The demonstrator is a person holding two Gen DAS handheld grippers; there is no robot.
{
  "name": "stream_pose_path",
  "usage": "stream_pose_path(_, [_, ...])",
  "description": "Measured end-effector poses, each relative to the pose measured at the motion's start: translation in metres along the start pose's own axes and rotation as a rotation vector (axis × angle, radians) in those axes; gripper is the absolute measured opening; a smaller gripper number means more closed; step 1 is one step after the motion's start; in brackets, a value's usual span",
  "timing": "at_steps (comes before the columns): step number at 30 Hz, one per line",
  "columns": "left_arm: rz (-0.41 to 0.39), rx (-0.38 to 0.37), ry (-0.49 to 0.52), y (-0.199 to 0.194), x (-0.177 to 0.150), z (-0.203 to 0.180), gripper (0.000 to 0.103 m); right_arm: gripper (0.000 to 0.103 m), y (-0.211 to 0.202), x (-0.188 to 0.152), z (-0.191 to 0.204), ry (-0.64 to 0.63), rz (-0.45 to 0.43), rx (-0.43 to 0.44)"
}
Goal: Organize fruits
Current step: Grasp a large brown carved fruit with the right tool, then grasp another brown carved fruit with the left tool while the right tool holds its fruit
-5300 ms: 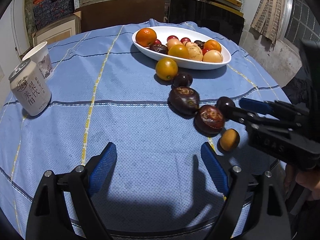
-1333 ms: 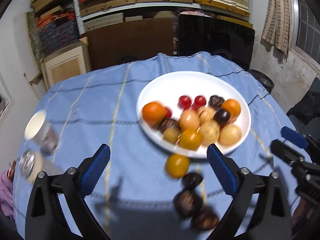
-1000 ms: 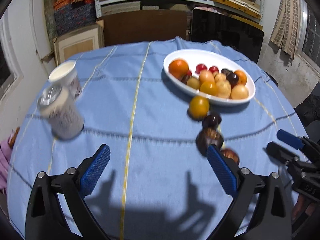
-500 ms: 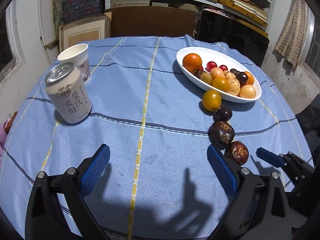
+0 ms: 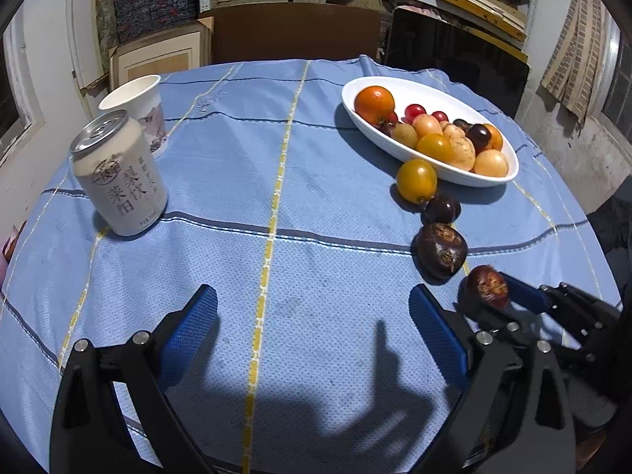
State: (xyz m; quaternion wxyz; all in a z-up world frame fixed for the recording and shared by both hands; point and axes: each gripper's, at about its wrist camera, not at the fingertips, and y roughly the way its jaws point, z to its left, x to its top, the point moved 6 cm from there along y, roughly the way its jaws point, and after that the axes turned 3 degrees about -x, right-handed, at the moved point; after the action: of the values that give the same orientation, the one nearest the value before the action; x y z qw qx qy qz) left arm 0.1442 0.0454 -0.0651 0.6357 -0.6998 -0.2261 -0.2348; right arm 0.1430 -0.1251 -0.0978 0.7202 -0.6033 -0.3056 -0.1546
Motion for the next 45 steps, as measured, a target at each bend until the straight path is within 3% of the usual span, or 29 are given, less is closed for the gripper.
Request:
stream_pose_path(6, [0.012, -0.007, 0.041, 0.005, -0.005, -0.015, 0.095, 0.043, -0.015, -0.004, -0.032, 0.083, -0.023, 0.029])
stream_pose_path(12, [0.018, -0.019, 0.094, 0.004, -0.005, -0.039, 0.095, 0.043, -0.024, 0.0, -0.04, 0.095, -0.05, 0.029])
stream_pose_path(21, [0.025, -0.017, 0.166, 0.024, 0.017, -0.08, 0.095, 0.043, -0.044, 0.001, -0.062, 0.139, -0.103, 0.02])
stream_pose_path(25, [0.048, -0.018, 0.192, 0.04, 0.019, -0.092, 0.078, 0.043, -0.046, 0.001, -0.069, 0.157, -0.11, 0.024])
stream_pose_path(29, [0.06, -0.016, 0.181, 0.054, 0.021, -0.094, 0.069, 0.043, -0.044, 0.001, -0.068, 0.149, -0.108, 0.026])
stream_pose_path(34, [0.068, -0.046, 0.213, 0.057, 0.019, -0.1, 0.043, 0.043, -0.042, 0.0, -0.067, 0.144, -0.102, 0.026])
stream_pose_path(39, [0.081, -0.075, 0.183, 0.048, 0.014, -0.098, 0.043, 0.043, -0.041, 0.0, -0.066, 0.142, -0.102, 0.027])
stream_pose_path(45, [0.035, -0.097, 0.176, 0.019, 0.014, -0.094, 0.043, 0.043, -0.039, -0.001, -0.063, 0.133, -0.101, 0.023])
